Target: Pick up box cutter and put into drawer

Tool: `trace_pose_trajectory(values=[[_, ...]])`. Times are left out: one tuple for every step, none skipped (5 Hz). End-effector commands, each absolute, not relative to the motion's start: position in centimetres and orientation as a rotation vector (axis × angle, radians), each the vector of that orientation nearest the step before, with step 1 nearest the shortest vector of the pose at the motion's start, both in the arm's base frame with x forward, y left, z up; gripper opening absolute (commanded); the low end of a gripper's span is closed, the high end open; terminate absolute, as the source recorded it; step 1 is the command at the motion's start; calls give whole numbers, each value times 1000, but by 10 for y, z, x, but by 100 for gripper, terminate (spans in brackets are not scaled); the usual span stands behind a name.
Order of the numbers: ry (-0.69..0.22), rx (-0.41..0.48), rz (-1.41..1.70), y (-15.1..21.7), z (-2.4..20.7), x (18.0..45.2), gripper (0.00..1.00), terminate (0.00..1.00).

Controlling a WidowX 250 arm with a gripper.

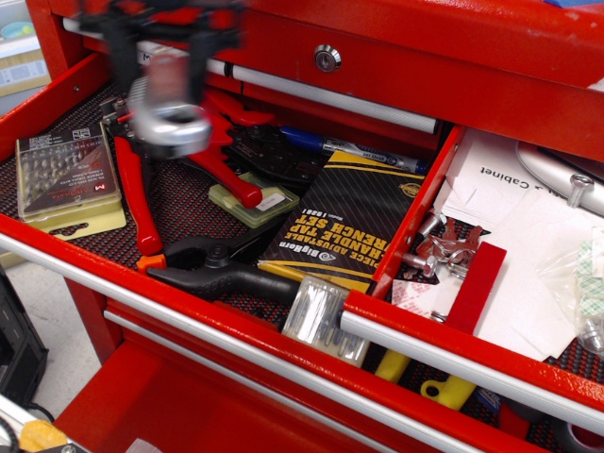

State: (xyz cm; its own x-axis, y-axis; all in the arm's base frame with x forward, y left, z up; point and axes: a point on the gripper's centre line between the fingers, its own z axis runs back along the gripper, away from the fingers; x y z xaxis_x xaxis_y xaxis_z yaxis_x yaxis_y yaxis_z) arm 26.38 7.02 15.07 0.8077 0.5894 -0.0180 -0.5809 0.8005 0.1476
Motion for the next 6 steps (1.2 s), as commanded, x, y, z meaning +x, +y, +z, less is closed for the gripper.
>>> trace_pose_trajectory(values=[[-89,230,816,-14,178,276,0,0],[-116,214,814,-61,171,276,0,0],[-144,107,696,-96,163,266,0,0],[-168,100,707,-109,167,266,0,0],[-148,143,717,-121,174,263,0,0],[-153,59,736,-129,188,268,0,0]])
